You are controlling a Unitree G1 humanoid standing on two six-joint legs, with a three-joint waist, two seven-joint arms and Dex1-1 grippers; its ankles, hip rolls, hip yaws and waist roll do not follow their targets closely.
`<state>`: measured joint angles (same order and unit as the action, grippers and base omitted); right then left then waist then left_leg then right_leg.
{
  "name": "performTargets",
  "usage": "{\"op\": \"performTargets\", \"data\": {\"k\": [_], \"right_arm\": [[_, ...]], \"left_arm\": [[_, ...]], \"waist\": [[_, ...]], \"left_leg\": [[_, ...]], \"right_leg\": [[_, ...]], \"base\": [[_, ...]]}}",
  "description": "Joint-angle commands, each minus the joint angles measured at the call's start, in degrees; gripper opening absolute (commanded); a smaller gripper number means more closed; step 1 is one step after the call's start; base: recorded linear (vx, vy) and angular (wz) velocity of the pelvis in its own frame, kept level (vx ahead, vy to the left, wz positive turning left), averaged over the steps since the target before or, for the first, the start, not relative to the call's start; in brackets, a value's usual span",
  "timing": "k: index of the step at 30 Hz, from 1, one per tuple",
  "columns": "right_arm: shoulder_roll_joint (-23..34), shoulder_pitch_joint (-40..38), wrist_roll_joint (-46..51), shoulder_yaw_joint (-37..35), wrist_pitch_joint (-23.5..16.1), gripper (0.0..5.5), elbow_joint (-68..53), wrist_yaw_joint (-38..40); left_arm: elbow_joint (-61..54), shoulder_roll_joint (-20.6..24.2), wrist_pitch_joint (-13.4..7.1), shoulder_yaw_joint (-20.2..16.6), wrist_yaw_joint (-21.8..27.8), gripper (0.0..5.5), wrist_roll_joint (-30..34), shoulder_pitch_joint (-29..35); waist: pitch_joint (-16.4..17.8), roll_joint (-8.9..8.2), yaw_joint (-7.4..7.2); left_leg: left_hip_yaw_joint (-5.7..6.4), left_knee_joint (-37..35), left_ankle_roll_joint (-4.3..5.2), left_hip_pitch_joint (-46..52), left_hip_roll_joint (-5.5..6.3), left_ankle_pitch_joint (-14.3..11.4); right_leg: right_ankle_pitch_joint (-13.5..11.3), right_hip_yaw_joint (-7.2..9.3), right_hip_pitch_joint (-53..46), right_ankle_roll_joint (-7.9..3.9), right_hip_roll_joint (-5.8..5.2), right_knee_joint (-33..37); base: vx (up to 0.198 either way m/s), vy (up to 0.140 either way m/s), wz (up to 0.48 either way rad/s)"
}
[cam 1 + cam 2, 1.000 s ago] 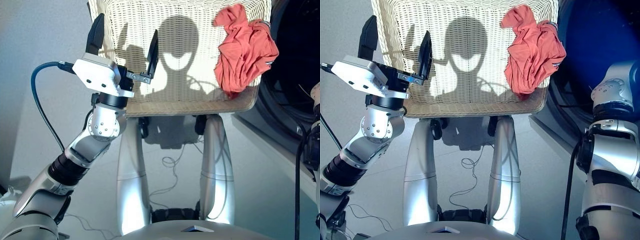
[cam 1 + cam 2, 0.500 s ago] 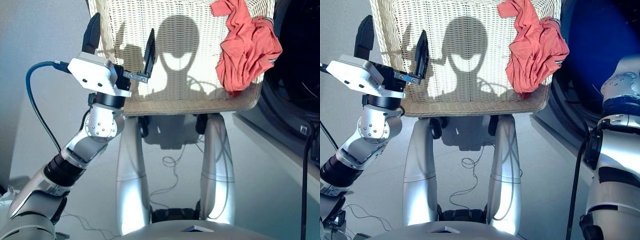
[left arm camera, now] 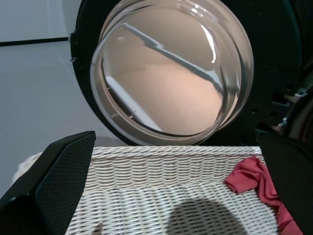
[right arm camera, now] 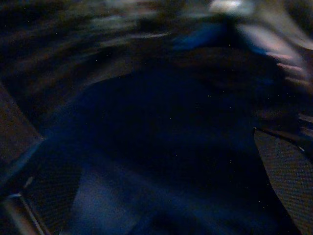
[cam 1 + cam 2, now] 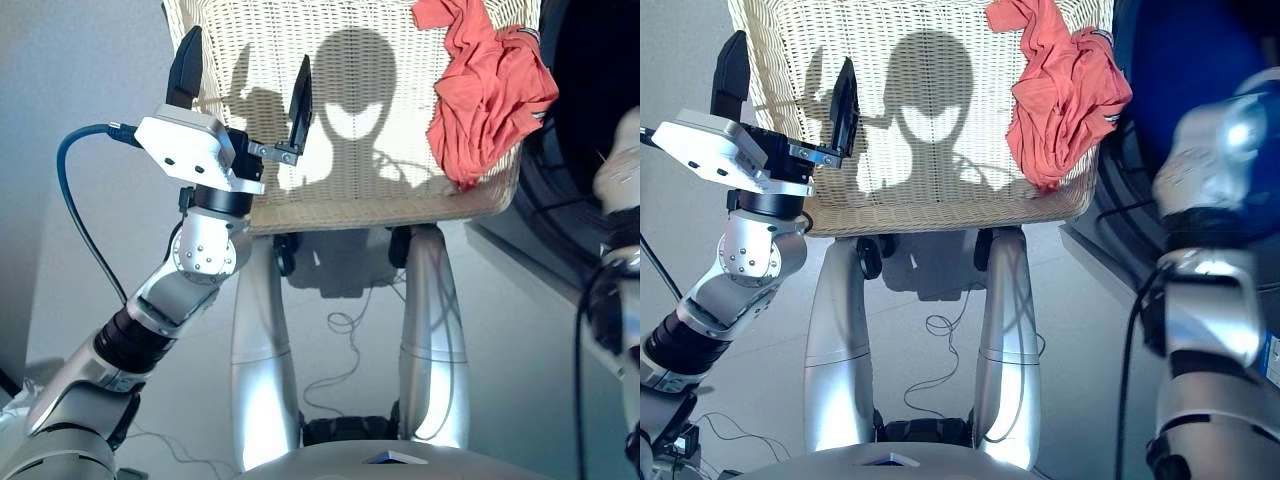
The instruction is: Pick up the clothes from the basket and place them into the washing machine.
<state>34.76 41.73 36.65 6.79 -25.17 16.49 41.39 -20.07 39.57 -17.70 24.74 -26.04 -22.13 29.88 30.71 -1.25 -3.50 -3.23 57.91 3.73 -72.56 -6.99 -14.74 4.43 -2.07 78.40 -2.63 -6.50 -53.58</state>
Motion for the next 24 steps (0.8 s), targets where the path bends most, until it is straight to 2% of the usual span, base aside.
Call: {"op": "performTargets", "data": {"k": [1,2,3,5,6,11,15,16,17,21,22,24], "right_arm": [[1.10,-4.26,-8.58,1.24,0.31,5.50,-7.75,-6.58],[1.73,-8.70,-12.80,4.84,2.95,5.50,-13.28,-13.04],[2.42,-10.40,-14.41,6.33,3.71,5.50,-15.42,-15.78],[3.47,-11.13,-16.21,7.44,4.57,5.50,-16.87,-17.42],[5.49,-11.62,-20.39,9.68,5.84,5.50,-19.66,-20.05],[8.40,-7.07,-24.44,16.67,8.89,5.50,-21.25,-26.40],[8.30,0.09,-25.05,23.46,10.90,5.50,-15.25,-30.10],[8.14,-0.29,-24.98,23.79,10.87,5.50,-15.06,-30.11],[7.25,2.18,-24.33,25.60,11.66,5.50,-11.97,-31.37],[2.00,8.92,-22.36,29.39,13.49,5.50,2.58,-31.95],[1.14,11.10,-22.48,29.73,13.95,5.50,5.98,-31.74],[-1.13,12.44,-21.55,29.42,14.62,5.50,12.08,-31.73]], "left_arm": [[-6.72,-0.85,-2.55,-3.72,0.93,5.50,2.65,-1.77],[-7.02,0.05,-2.46,-4.83,2.06,5.50,3.05,-2.55],[-7.28,0.51,-2.42,-4.98,2.41,5.50,3.28,-2.96],[-7.49,0.91,-2.64,-5.22,2.92,5.50,3.11,-3.32],[-7.77,1.65,-2.89,-5.51,3.54,5.50,3.24,-4.01],[-8.07,3.67,-3.43,-5.98,4.75,5.50,2.76,-5.57],[-7.55,3.62,-3.89,-5.63,6.10,5.50,1.44,-5.87],[-7.46,3.52,-3.88,-5.47,6.11,5.50,1.39,-6.41],[-7.26,3.47,-4.14,-5.39,6.58,5.50,0.84,-6.41],[-6.59,2.02,-4.89,-4.19,7.76,5.50,-1.20,-5.86],[-6.54,1.82,-4.92,-4.09,8.11,5.50,-1.82,-4.95],[-6.35,1.06,-4.84,-3.47,8.40,5.50,-2.13,-4.65]], "waist": [[-0.91,-0.25,-2.00],[-0.91,-0.70,-2.21],[-0.91,-0.91,-2.28],[-0.91,-0.99,-2.29],[-0.91,-1.09,-2.26],[-0.91,-1.19,-1.39],[-0.91,-0.86,-0.45],[-0.91,-0.82,-0.49],[-0.91,-0.64,-0.12],[-0.91,0.43,1.02],[-0.91,0.64,1.21],[-0.91,1.00,1.55]], "left_leg": [[-0.13,-10.40,0.26,1.73,1.08,7.66],[0.05,-10.52,0.18,1.69,1.07,7.80],[0.11,-10.34,0.17,1.87,1.05,7.64],[0.20,-10.32,0.19,2.01,1.07,7.65],[0.37,-10.30,0.20,2.22,1.00,7.62],[0.69,-10.13,0.20,2.89,0.85,7.55],[1.20,-9.69,0.17,3.03,0.94,7.37],[1.44,-8.93,0.45,4.37,0.96,5.50],[1.50,-8.80,0.47,4.37,1.00,5.48],[1.61,-9.09,0.62,4.51,1.19,5.61],[1.43,-10.08,0.37,3.08,1.26,7.70],[1.43,-10.21,0.43,3.25,1.24,7.63]], "right_leg": [[2.92,-0.52,-3.84,-3.14,1.48,1.89],[2.90,-0.50,-3.81,-3.12,1.71,1.99],[3.07,-0.51,-4.07,-3.08,1.80,1.91],[3.08,-0.56,-4.23,-3.08,1.82,1.99],[3.15,-0.54,-4.42,-3.14,1.84,2.00],[3.41,-0.23,-4.94,-3.16,1.92,1.41],[3.67,0.08,-5.28,-3.13,1.88,1.04],[5.47,0.09,-6.60,-3.34,1.87,0.18],[5.59,0.23,-6.69,-3.29,1.81,0.01],[5.64,0.37,-6.82,-3.30,1.44,0.04],[3.70,0.45,-5.40,-3.05,1.37,0.99],[3.81,0.52,-5.53,-2.99,1.21,1.02]], "base": [[0.000,0.000,0.000],[0.000,0.000,0.000],[0.000,0.000,0.000],[0.000,0.000,0.000],[0.000,0.000,0.000],[0.000,0.000,0.000],[0.022,-0.004,-0.004],[0.088,-0.027,-0.029],[0.091,-0.023,0.012],[-0.020,-0.002,0.017],[-0.077,-0.008,0.096],[-0.039,-0.005,0.035]]}}
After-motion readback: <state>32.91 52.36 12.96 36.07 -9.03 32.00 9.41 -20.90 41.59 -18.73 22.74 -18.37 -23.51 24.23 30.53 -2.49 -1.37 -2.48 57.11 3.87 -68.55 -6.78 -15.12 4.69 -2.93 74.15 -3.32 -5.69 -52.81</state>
